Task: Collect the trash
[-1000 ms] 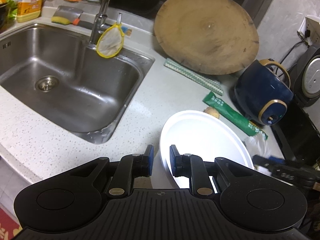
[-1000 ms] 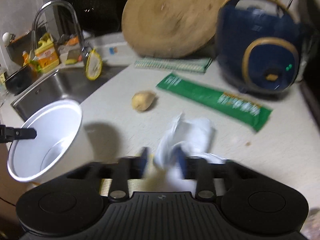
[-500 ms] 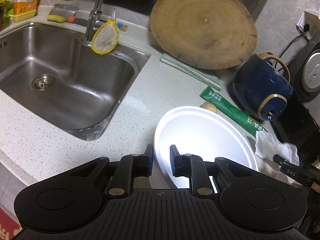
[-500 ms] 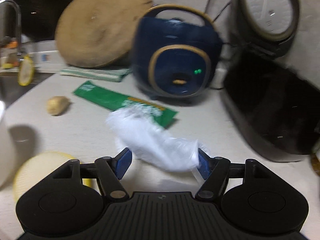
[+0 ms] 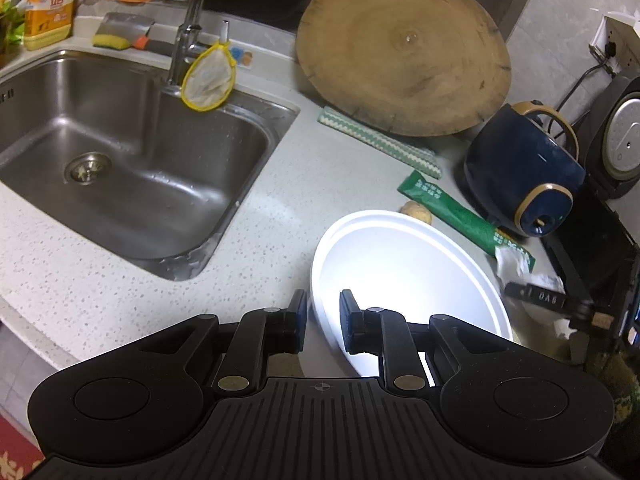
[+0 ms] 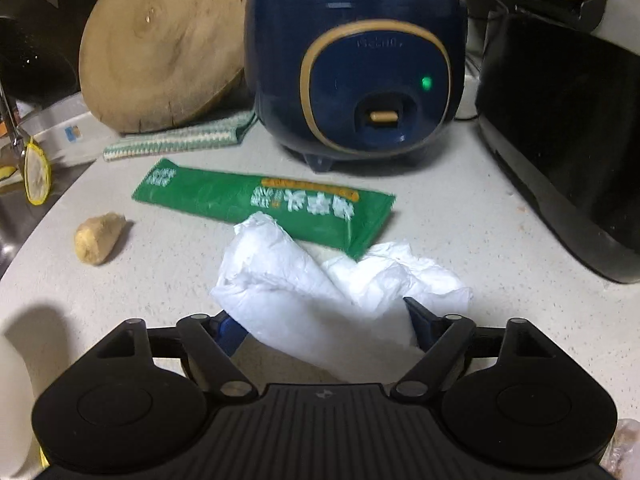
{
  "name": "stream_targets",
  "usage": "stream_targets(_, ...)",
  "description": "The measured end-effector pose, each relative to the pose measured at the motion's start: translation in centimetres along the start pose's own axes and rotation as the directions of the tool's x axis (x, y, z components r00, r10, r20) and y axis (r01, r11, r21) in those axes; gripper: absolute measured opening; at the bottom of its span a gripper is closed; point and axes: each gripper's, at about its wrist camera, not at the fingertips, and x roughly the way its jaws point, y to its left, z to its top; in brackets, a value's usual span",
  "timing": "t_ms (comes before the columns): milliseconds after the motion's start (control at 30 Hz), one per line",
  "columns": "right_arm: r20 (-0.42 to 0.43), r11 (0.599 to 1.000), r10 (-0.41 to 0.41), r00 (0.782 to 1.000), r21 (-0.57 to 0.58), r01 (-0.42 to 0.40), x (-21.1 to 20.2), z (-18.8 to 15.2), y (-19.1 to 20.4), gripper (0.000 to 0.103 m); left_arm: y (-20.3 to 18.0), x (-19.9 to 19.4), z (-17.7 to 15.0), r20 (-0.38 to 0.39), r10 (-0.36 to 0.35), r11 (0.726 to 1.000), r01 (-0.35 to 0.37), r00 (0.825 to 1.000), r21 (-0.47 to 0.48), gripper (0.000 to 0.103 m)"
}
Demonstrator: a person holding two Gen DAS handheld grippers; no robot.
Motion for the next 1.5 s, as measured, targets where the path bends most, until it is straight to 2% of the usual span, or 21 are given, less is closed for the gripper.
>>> stream_targets(33, -0.009, 1.0, 0.029, 1.0, 0.0, -0.029, -0.1, 0.1, 0.2, 0.038, 0.0, 0.0, -0.1, -0.001, 0.003, 1.0, -0.003, 1.0, 0.0, 0.02)
stream_targets(100, -0.033, 0.998, 0.069, 0.997, -0.013, -0.069, -0.4, 0.3, 0.8, 0.017, 0.1, 0.0, -0.2, -0.004, 0.011, 1.0, -0.011, 1.0, -0.001, 0.02)
stream_targets(200, -0.047, 0.98, 0.197, 0.979, -0.013, -0.198, -2.0, 0.4, 1.7, 0.011, 0.2, 0.0, -0.2, -0.004, 0.017, 1.0, -0.017, 1.0, 0.001, 0.02)
stream_targets(333, -0.1, 0.936, 0.35, 0.931, -0.013, -0.353, -4.0, -0.4, 3.4, 0.011, 0.0, -0.2, -0.2, 0.004, 0.015, 1.0, -0.015, 1.0, 0.014, 0.02)
stream_targets(400, -0.155, 0.905, 0.42, 0.894, -0.004, -0.426, -4.5, -1.2, 4.4, 0.011, -0.1, -0.3, -0.3, 0.007, 0.012, 1.0, -0.012, 1.0, 0.019, 0.02)
stream_targets(533, -0.251, 0.828, 0.551, 0.796, 0.044, -0.56, -5.2, -2.8, 5.9, 0.011, 0.0, -0.2, -0.2, 0.008, 0.005, 1.0, -0.006, 1.0, 0.017, 0.02)
stream_targets(567, -0.263, 0.815, 0.569, 0.779, 0.052, -0.577, -5.3, -3.0, 6.2, 0.011, -0.1, -0.3, -0.2, 0.009, 0.003, 1.0, -0.004, 1.0, 0.018, 0.02)
stream_targets(600, -0.27, 0.811, 0.572, 0.774, 0.049, -0.582, -5.5, -3.3, 6.5, 0.011, -0.1, -0.3, -0.2, 0.011, 0.0, 1.0, -0.001, 1.0, 0.019, 0.02)
stream_targets(667, -0.268, 0.828, 0.544, 0.795, 0.019, -0.56, -5.7, -3.5, 6.9, 0.012, -0.1, -0.3, -0.1, 0.013, -0.004, 1.0, 0.004, 1.0, 0.021, 0.02)
stream_targets(767, -0.233, 0.871, 0.462, 0.855, -0.062, -0.488, -6.3, -3.4, 6.8, 0.02, -0.1, -0.3, 0.0, 0.014, -0.011, 1.0, 0.01, 1.0, 0.028, 0.02)
stream_targets(833, -0.19, 0.901, 0.384, 0.904, -0.136, -0.411, -6.9, -3.3, 6.6, 0.044, -0.2, -0.2, -0.1, 0.012, -0.014, 0.999, 0.014, 1.0, 0.031, 0.02)
stream_targets(900, -0.143, 0.919, 0.314, 0.939, -0.2, -0.338, -7.2, -3.2, 6.3, 0.056, -0.2, -0.1, -0.1, 0.01, -0.018, 0.999, 0.017, 1.0, 0.034, 0.02)
stream_targets(967, -0.104, 0.927, 0.246, 0.964, -0.265, -0.265, -7.5, -3.3, 6.2, 0.056, -0.1, -0.1, -0.1, 0.01, -0.02, 0.999, 0.02, 1.0, 0.034, 0.02)
stream_targets(1033, -0.073, 0.93, 0.186, 0.98, -0.309, -0.199, -7.4, -3.3, 5.6, 0.057, -0.1, -0.1, -0.1, 0.011, -0.023, 0.999, 0.022, 1.0, 0.034, 0.02)
stream_targets(1133, 0.001, 0.933, 0.078, 0.997, -0.353, -0.072, -7.7, -3.4, 4.7, 0.058, 0.0, -0.1, -0.1, 0.01, -0.023, 0.999, 0.023, 1.0, 0.032, 0.02)
stream_targets(1200, 0.064, 0.938, 0.016, 0.998, -0.346, 0.007, -8.0, -3.1, 4.2, 0.059, 0.1, -0.1, -0.1, 0.009, -0.025, 0.999, 0.024, 1.0, 0.031, 0.02)
stream_targets(1367, 0.153, 0.967, 0.002, 0.988, -0.25, 0.037, -9.3, -2.1, 2.6, 0.063, 0.1, -0.1, -0.2, 0.009, -0.026, 0.999, 0.026, 1.0, 0.03, 0.02)
stream_targets(1433, 0.186, 0.965, 0.016, 0.982, -0.259, 0.034, -9.9, -2.4, 2.8, 0.066, 0.1, -0.1, -0.2, 0.01, -0.027, 0.999, 0.027, 1.0, 0.03, 0.02)
stream_targets(1500, 0.183, 0.961, 0.054, 0.982, -0.275, -0.002, -10.0, -2.9, 3.4, 0.07, 0.0, -0.2, -0.3, 0.011, -0.031, 0.999, 0.03, 0.999, 0.03, 0.02)
